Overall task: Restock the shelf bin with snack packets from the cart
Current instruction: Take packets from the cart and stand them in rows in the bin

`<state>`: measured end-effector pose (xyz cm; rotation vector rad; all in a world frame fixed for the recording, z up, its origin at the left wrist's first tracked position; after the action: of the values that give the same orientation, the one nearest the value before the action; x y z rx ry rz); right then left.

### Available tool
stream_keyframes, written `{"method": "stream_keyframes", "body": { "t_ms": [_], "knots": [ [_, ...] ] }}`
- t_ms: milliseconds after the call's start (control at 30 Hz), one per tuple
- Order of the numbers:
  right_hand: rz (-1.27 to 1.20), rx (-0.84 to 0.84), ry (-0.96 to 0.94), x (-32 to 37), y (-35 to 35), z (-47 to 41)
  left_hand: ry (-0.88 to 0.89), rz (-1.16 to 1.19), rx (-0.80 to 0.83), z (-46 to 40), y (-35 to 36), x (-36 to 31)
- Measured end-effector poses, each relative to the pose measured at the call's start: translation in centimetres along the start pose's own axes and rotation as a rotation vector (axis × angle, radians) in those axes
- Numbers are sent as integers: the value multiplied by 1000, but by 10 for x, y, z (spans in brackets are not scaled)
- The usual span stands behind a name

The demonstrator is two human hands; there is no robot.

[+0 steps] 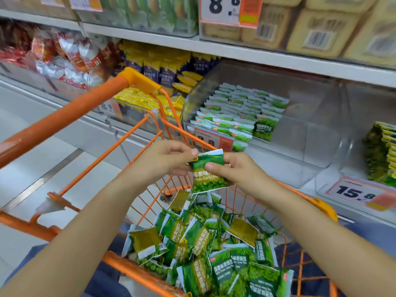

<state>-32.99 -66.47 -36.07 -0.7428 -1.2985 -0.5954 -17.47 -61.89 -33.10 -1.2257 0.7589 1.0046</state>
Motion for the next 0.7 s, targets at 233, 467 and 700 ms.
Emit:
{"method": "stream_keyframes", "body": {
  "t_ms": [233,467,700],
  "knots": [
    [-78,-28,-99,42,-33,43,223,-80,-190,2,20,-52],
    [398,-182,-5,72,-139,105,507,-220,-89,-21,125,-131],
    [706,-675,26,62,-276,188,692,-670,-116,-65,235,-147]
  ]
}}
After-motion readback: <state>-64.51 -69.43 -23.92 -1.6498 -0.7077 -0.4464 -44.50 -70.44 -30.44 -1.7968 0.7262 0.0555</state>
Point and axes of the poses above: each hand's wrist, its own z-axis away from the middle knuckle, its own y-axis out of the palm, x = y × z, the point moved 6 cm from there along -z, towards the middle knuckle, and after that the axes turned 7 degrees about -z, right-handed, at the moved point
